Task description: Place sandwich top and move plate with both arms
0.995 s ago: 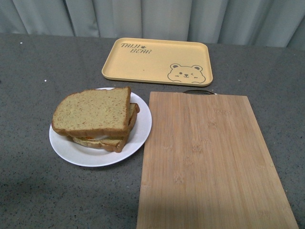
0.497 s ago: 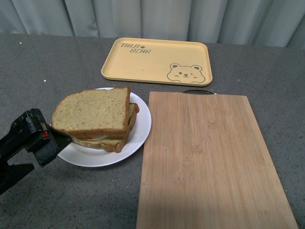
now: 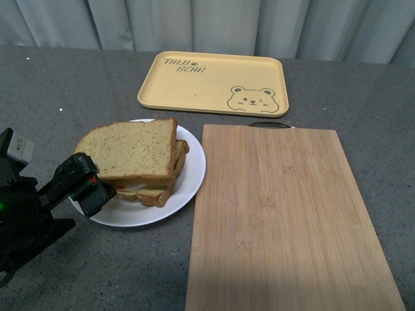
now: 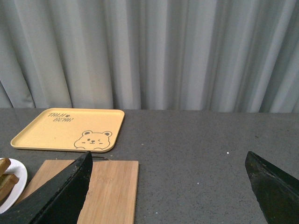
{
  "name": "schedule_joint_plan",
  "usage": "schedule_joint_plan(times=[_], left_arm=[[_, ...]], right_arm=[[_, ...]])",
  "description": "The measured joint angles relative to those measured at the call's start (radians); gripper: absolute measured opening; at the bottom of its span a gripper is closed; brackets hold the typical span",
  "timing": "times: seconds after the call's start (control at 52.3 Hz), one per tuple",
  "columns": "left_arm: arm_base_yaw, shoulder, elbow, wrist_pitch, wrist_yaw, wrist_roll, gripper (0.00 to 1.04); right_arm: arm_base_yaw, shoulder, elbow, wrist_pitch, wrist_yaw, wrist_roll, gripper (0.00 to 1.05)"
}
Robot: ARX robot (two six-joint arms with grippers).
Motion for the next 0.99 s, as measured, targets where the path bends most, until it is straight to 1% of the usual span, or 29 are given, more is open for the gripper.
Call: schedule_joint_plan(times=[0.268,0.363,0.44,0.516,0.574,0.67,0.746,0.803,0.88,0.937,0.995], left_arm=[[0.021,0.054,0.039,-0.002,0.021,-0.045,0.37],[0.032,0.061,0.047,-0.001,0.042,-0.066,0.23],[0.043,0.061,0.05,0.007,0.063,-0.091,0.14],[0.056,0.051,0.056,0.011,0.083,-0.105,0.07],[0.062,0.042,0.057,0.018,0.099,-0.122,0.04],[0.068,0.021,0.049,0.032,0.129,-0.147,0.04],[0.072,0.005,0.022,0.072,0.177,-0.192,0.04],[0.072,-0.018,0.0,0.116,0.222,-0.251,0.04],[0.072,-0.039,-0.013,0.156,0.255,-0.3,0.04],[0.068,-0.057,-0.019,0.214,0.293,-0.361,0.04],[0.061,-0.068,-0.011,0.241,0.302,-0.422,0.04]], right_arm=[[0.0,0.0,0.0,0.0,0.0,0.0,0.95],[0.0,0.0,0.0,0.0,0.0,0.0,0.95],[0.0,0.0,0.0,0.0,0.0,0.0,0.95],[0.0,0.0,0.0,0.0,0.0,0.0,0.95],[0.0,0.0,0.0,0.0,0.0,0.0,0.95],[0.0,0.0,0.0,0.0,0.0,0.0,0.95],[0.0,0.0,0.0,0.0,0.0,0.0,0.95],[0.0,0.0,0.0,0.0,0.0,0.0,0.95],[0.0,0.0,0.0,0.0,0.0,0.0,0.95],[0.0,0.0,0.0,0.0,0.0,0.0,0.95],[0.0,0.0,0.0,0.0,0.0,0.0,0.95]])
